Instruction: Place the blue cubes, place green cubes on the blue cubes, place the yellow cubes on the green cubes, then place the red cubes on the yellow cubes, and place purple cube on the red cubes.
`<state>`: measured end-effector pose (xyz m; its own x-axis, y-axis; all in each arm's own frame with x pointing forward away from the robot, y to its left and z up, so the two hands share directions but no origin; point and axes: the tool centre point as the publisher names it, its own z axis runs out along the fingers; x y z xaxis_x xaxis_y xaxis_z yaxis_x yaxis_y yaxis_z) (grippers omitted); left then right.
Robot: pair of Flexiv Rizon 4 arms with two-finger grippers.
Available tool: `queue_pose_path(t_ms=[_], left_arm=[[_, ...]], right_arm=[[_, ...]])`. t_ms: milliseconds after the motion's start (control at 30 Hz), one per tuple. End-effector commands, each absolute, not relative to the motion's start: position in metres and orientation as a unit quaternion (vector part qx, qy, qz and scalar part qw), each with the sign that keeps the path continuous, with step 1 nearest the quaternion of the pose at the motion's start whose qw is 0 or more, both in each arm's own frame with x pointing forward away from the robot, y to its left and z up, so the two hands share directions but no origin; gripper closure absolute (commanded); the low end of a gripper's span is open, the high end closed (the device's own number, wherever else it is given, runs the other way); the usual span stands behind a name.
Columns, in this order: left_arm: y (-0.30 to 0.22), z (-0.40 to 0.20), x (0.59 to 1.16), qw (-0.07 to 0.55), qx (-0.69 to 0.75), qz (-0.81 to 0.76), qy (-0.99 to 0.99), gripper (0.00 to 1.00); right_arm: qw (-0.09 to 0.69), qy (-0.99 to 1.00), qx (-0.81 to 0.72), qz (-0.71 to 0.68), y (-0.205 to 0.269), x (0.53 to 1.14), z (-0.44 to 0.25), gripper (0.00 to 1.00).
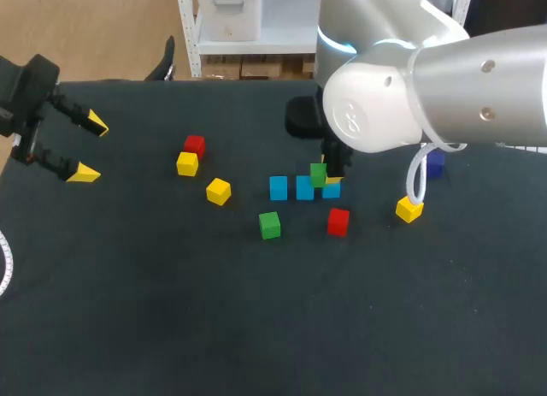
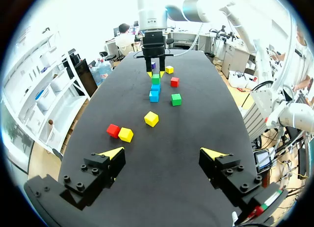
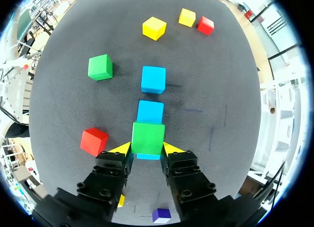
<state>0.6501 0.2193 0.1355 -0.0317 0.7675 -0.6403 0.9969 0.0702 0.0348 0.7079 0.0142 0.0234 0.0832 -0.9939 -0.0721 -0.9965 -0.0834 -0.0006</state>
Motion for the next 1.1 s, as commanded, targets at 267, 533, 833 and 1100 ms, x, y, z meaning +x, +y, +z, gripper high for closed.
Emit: queue_pose_path(t_ms=[267,533,833,1100], left_arm=[[0.22,0.135,0.651,0.261,0.646,-0.221,0.682,0.0],[0.22,0.135,0.651,0.261,0.646,-0.221,0.682,0.0],[0.22,0.135,0.651,0.261,0.646,-0.221,0.682,0.0],[0.22,0.135,0.651,0.261,0.646,-0.221,0.682,0.0]], right_arm=[[0.023,0.677,-0.735,0.029,0.015,0.709,0.023,0.53],[0.024,0.679,-0.733,0.029,0.012,0.709,0.025,0.07],[0.065,0.697,-0.71,0.073,-0.008,0.709,0.029,0.0],[0.149,0.699,-0.685,0.139,-0.041,0.709,0.029,0.0]])
